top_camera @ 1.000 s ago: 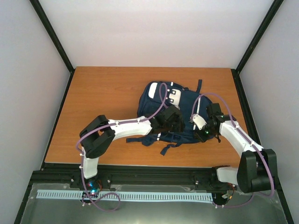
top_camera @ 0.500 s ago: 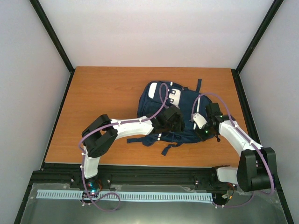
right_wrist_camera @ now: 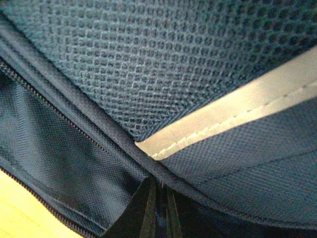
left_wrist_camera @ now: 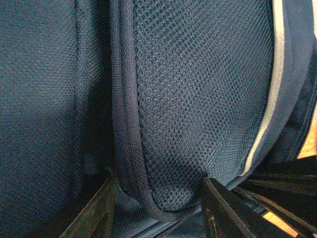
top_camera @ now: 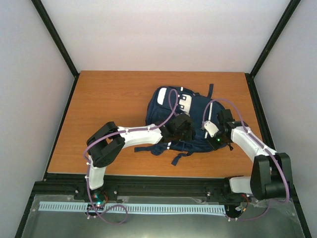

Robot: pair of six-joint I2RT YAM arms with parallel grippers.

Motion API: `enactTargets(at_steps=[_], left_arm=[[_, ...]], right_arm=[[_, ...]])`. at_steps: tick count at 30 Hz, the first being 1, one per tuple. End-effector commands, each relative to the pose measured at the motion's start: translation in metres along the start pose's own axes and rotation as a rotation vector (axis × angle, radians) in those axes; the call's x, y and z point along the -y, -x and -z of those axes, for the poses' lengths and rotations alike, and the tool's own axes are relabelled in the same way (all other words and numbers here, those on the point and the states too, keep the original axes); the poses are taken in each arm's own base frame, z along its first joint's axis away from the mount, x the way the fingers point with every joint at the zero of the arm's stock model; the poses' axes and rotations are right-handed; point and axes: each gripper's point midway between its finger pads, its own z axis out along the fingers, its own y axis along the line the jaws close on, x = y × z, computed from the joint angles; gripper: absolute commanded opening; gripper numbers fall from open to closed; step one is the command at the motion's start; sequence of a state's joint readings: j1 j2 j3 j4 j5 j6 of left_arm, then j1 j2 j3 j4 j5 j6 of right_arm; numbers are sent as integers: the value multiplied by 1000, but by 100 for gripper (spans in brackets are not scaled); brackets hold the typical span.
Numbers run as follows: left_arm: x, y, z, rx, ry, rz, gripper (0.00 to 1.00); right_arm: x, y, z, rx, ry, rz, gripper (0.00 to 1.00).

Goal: Pack the student bag
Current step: Zip the student bag at the center of the board.

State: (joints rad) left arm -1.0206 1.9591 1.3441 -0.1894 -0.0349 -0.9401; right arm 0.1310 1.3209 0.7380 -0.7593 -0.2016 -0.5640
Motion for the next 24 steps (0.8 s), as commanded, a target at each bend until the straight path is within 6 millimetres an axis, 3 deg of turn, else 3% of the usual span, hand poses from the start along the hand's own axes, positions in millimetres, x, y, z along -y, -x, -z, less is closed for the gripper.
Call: enactTargets(at_steps=[1,6,11,19,22,24], left_arm=[[-23,0,-4,14,60,18,50],[-39,-2,4,25,89,20,50],[-61,-4,14,41,138,21,49],[-141,-12,18,16,257,116,49],[-165,-7,27,28,286,143,50],[-181,1,34,42,306,159,49]], right_arm=[[5,2,18,11,-58,42,3],[9,-6,39,-10,-127,96,3],[19,-17,46,-64,-203,144,3],[37,-21,55,-125,-273,194,3],[33,-15,59,-114,-242,223,3],[21,-9,59,-94,-174,247,3]])
